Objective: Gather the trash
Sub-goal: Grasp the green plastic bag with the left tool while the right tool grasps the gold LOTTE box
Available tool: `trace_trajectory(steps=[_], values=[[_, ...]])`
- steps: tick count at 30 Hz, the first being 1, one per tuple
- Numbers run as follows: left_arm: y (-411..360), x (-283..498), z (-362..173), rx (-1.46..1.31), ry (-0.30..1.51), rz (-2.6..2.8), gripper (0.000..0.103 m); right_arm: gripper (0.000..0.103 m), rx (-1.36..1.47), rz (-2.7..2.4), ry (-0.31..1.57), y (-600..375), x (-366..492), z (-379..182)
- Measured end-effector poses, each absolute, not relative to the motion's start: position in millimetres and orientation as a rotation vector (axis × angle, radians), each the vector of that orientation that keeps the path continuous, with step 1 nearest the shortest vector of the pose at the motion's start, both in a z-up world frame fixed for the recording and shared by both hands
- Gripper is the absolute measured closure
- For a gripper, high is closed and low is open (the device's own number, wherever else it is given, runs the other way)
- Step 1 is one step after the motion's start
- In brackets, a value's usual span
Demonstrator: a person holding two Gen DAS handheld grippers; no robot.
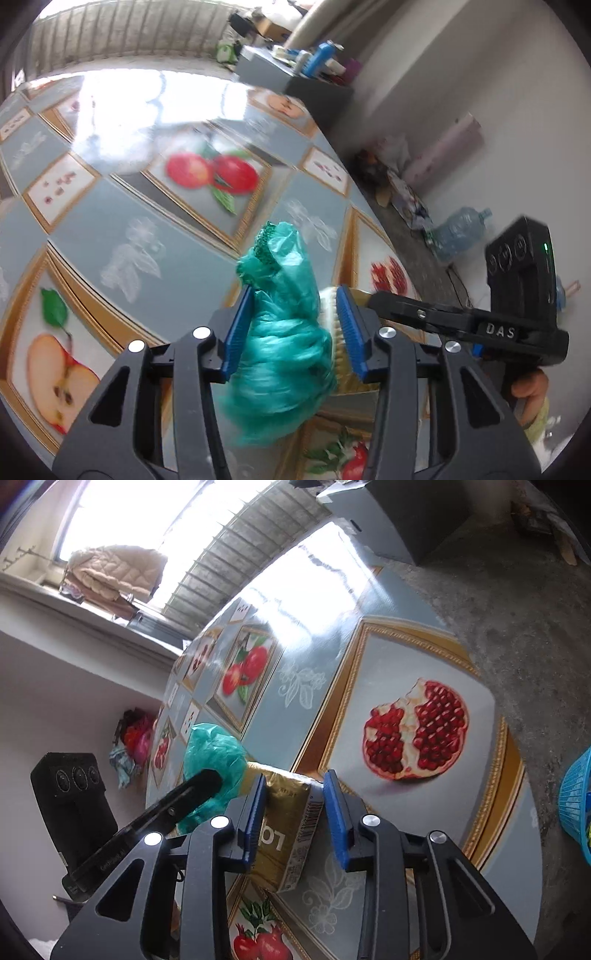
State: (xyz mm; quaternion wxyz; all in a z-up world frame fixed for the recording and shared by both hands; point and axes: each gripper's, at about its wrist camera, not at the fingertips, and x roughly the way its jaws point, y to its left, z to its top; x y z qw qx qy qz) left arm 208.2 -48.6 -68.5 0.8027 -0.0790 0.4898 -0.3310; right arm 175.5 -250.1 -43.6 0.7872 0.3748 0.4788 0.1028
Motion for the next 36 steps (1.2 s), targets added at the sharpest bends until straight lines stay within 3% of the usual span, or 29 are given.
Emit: trace_trajectory(steps=[12, 20, 25, 36], values=[[-32, 134, -77, -0.161, 1.17, -0.816, 0.061, 0.073, 0.745, 0.279, 1.054, -232, 116, -42], [-24, 113, -73, -0.141, 1.151, -0.801, 0.059, 0.072, 0.767, 0.255, 1.027, -233, 91, -41], [-14, 112, -62, -0.111, 1.124, -0.765, 0.05, 0.062, 0.749, 0.223, 1.009, -239, 80, -35], [-4, 100, -54, -0.078, 1.102, -0.771, 0.048, 0.05, 0.7, 0.189, 0.98, -242, 48, -19]])
